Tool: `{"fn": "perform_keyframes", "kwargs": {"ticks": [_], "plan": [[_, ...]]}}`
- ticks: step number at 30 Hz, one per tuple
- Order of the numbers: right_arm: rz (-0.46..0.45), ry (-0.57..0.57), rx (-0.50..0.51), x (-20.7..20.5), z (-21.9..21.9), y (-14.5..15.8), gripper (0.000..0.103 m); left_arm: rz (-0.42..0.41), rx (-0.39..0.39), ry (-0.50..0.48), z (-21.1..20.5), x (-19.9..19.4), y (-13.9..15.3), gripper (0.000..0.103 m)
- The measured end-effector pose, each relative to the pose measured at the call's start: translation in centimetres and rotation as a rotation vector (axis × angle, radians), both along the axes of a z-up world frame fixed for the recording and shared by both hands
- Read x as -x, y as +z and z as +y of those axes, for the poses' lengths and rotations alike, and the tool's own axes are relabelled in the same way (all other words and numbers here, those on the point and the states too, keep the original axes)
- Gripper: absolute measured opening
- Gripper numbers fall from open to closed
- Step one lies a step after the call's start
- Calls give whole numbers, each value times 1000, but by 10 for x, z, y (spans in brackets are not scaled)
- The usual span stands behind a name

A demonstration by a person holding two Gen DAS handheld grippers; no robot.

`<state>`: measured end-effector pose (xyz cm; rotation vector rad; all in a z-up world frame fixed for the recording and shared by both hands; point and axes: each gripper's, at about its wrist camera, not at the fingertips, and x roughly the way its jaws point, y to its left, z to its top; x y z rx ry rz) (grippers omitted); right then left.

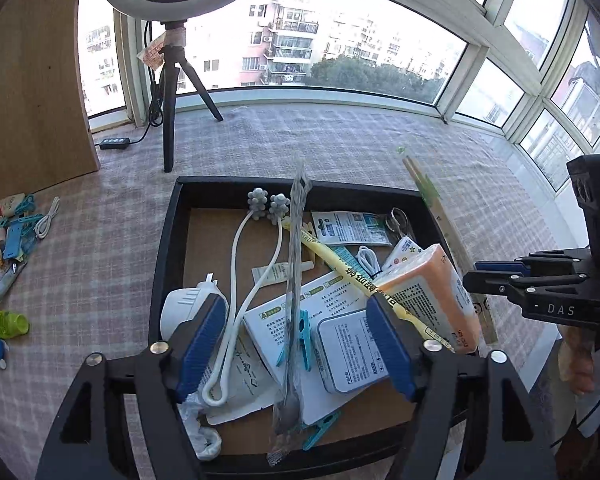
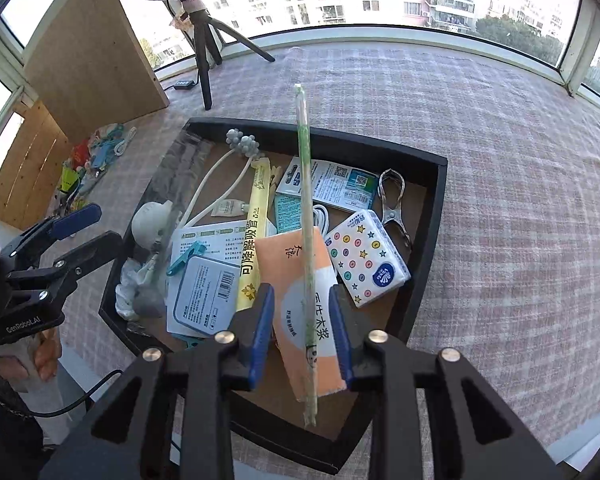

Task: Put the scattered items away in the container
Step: 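Carry the straw and plastic sleeve over the black tray and open both tools, then move both open tools back toward the item pile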

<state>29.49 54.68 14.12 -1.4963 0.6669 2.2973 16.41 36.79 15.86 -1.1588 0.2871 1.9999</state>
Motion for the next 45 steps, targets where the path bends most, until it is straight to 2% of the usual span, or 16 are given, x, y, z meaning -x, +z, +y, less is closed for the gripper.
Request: {"fn": "perform_keyframes", "kwargs": {"ticks": [1,7,12,22,28,34,40,45], "plan": [[5,-1,-8,3,-1,1,61,8,2,7,-1,0,2,84],[25,33,-38,32,-8,20,61,60,-19,71,-26,9,17,83],[53,101,-61,61,-29,34,61,54,-24,159,-59,28,17,81],[59,268,-43,123,-87,24,61,44,7,298,-128,65,3,80],[91,419,-95,172,-136,23,61,20,28,398,-186,93,-13,78],[117,608,-194,229,-203,13,61,-12,58,543,-256,129,-38,70],[84,761,-132,299,-264,-14,61,-76,94,643,-320,172,-72,69],[38,879,-122,350,-315,-38,61,-99,117,647,-343,199,-85,69]]}}
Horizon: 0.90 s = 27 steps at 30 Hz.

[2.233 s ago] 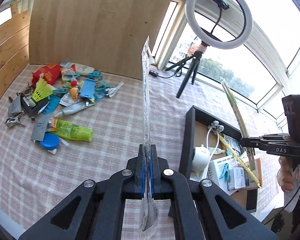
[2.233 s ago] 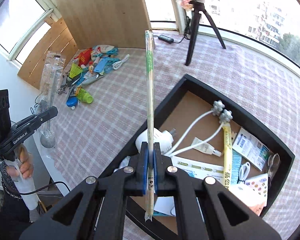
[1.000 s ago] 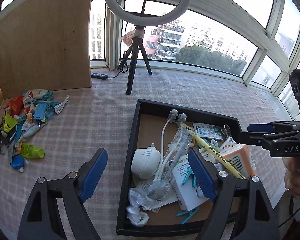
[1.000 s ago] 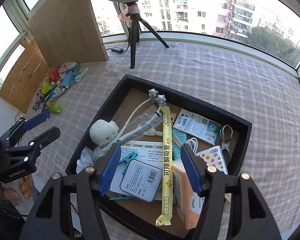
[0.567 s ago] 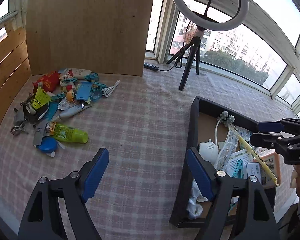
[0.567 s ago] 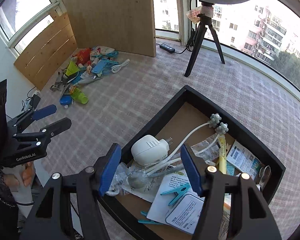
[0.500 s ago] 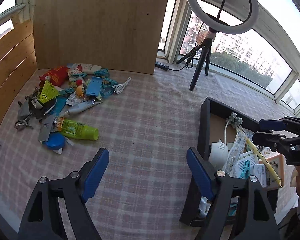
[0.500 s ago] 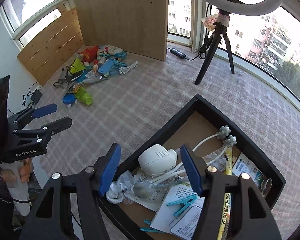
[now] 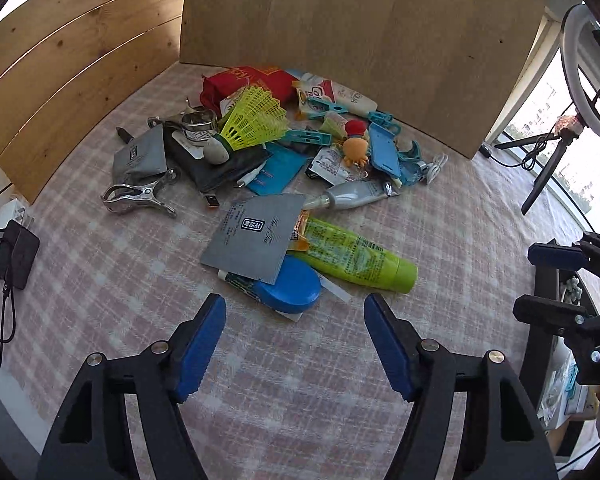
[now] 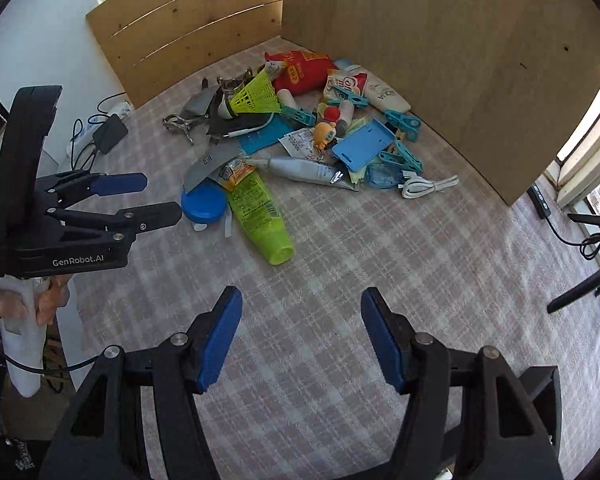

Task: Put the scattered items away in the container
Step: 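Move both open tools back toward the item pile, then grasp the grey sachet with the left tool while the right tool grasps the green tube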

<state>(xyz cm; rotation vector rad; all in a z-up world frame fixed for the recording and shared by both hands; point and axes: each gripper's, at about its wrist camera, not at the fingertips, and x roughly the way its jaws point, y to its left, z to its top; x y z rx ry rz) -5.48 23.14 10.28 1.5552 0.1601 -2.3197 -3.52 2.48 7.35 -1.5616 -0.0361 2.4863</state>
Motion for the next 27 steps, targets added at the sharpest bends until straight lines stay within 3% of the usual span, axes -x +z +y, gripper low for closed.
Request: {"fn": "perform_keyframes", "kwargs": {"ticks": [5,9,20,27], "plan": [[-32,97,-56,30,-41,-25,61,-25,44,-44,-4,20,-13,69],[-52,142,-96,47,-60,-42,61,-45,27,-65,-7,33,-21,69],[-112,174,-58,77,-64,-65,61,-82,41,-92,-6,56,-38,69],[-155,192,-75,80,-65,-78,61,-88,34,-89,-16,60,-41,60]]}}
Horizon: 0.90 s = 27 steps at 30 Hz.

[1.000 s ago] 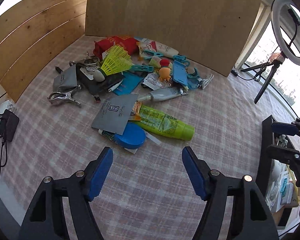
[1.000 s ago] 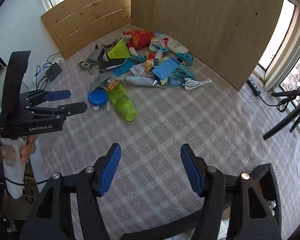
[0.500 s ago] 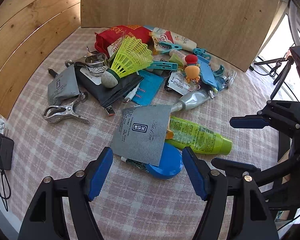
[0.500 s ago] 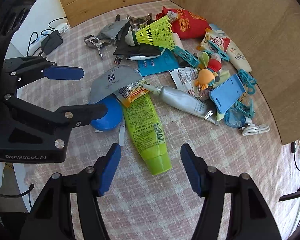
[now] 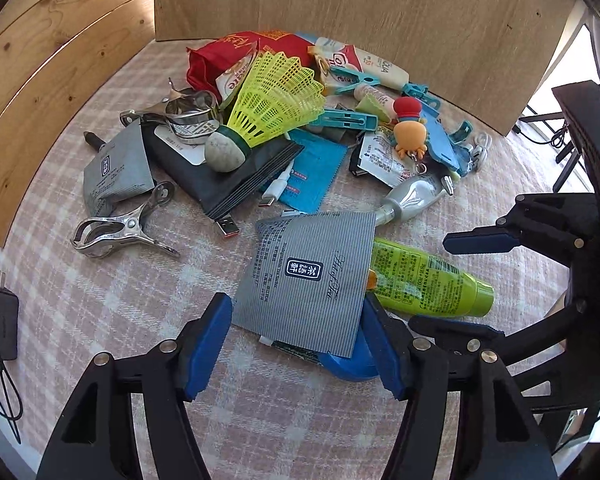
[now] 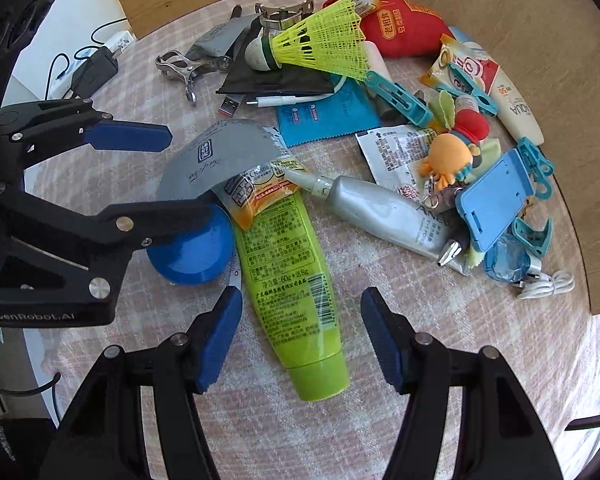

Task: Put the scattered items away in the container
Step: 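Grasp the grey sachet with the left tool while the right tool grasps the green tube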

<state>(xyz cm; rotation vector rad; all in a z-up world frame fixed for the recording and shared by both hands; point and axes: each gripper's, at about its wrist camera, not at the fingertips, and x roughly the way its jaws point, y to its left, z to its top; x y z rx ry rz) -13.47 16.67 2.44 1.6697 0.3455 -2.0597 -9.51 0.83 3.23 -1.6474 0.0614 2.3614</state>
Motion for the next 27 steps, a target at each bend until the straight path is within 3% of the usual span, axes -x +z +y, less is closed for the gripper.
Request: {"fn": "perform_keyframes", "kwargs": {"ticks": [3,8,17,21,27], "plan": [[-12,6,9,-1,6,0,58,9,-2,10,-5,2,2,58],[-38,2,20,-1,15,3,44,26,0,5,-7,4,6,54],[-47,24,13,-3,18,6,40,49,16,-9,-5,8,14,30],[-46,-30,27,-6,31,8,36,67,28,-11,-8,7,18,17],[-55,-102,78,-7,47,14,34,74,2,20,-25,3,25,10]]}}
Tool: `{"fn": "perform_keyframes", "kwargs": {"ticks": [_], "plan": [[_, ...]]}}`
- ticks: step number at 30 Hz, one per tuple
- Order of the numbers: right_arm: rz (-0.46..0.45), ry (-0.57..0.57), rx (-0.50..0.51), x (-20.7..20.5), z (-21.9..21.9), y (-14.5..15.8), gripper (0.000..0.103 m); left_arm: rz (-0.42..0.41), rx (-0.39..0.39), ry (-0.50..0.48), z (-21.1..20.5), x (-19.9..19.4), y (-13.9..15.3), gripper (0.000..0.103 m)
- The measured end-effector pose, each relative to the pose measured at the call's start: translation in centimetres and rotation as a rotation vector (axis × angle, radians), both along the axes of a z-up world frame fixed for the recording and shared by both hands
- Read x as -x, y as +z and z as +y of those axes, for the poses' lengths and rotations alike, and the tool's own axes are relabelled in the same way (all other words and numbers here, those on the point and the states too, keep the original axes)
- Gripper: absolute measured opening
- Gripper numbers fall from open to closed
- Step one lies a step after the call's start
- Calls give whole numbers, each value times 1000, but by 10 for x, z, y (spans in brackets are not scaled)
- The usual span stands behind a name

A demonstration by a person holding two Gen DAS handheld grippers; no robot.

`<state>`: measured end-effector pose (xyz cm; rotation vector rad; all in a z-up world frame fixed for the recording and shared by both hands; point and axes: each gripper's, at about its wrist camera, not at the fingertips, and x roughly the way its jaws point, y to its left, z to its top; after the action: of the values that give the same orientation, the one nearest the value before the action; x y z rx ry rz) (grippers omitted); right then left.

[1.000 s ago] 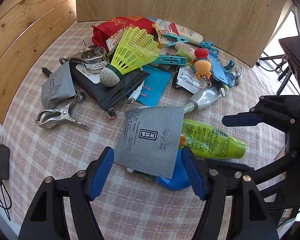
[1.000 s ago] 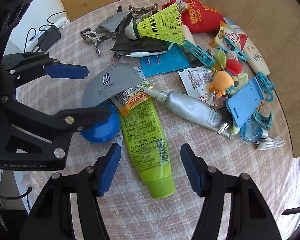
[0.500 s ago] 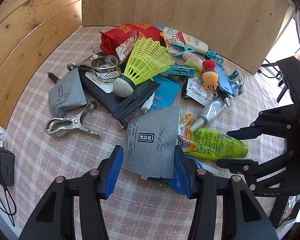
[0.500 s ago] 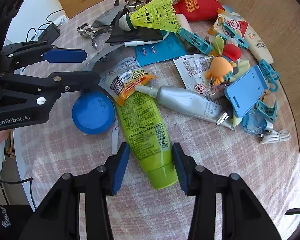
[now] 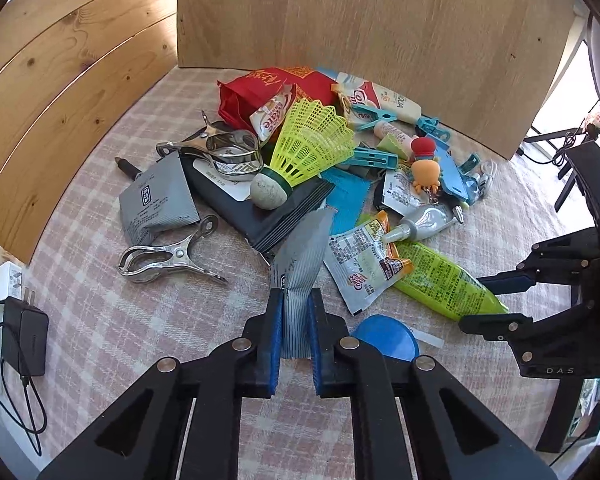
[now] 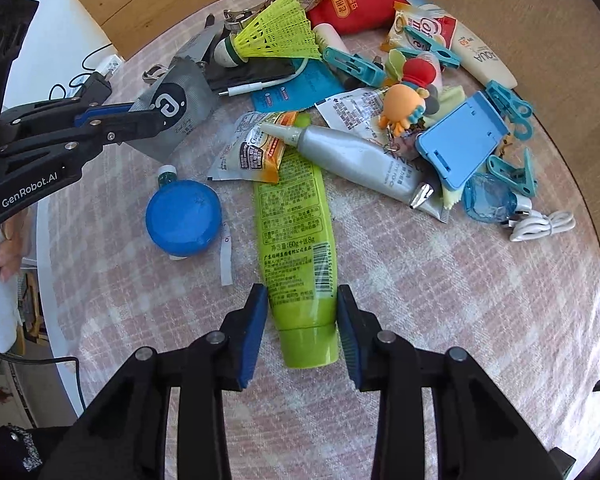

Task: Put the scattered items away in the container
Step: 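Grasp the grey sachet with the left tool while the right tool grasps the green tube, then carry the grey sachet and green tube over the black tray and open both tools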

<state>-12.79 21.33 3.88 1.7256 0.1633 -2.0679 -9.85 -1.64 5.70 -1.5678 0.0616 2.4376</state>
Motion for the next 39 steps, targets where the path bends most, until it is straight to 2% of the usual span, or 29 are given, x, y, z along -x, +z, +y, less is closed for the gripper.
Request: {"fn": "perform_keyframes", "kwargs": {"ticks": [8,12,19,24,30,39], "plan": [[46,-3,-38,4,-11,-2,32,12,-10,34,-3,-3,2,9],[82,-15,-5,-5,-9,14,31,33,-28,38,-7,-9,12,8],[66,-91,74,-27,12,36,31,51,-89,38,-11,-19,28,8],[66,-113,66,-42,36,47,31,68,-105,17,-3,-32,41,8],[87,-143,29,-59,34,53,31,95,-132,-23,16,-51,61,8],[156,-276,-6,-122,95,99,31,139,-154,-131,73,-90,96,8]]}}
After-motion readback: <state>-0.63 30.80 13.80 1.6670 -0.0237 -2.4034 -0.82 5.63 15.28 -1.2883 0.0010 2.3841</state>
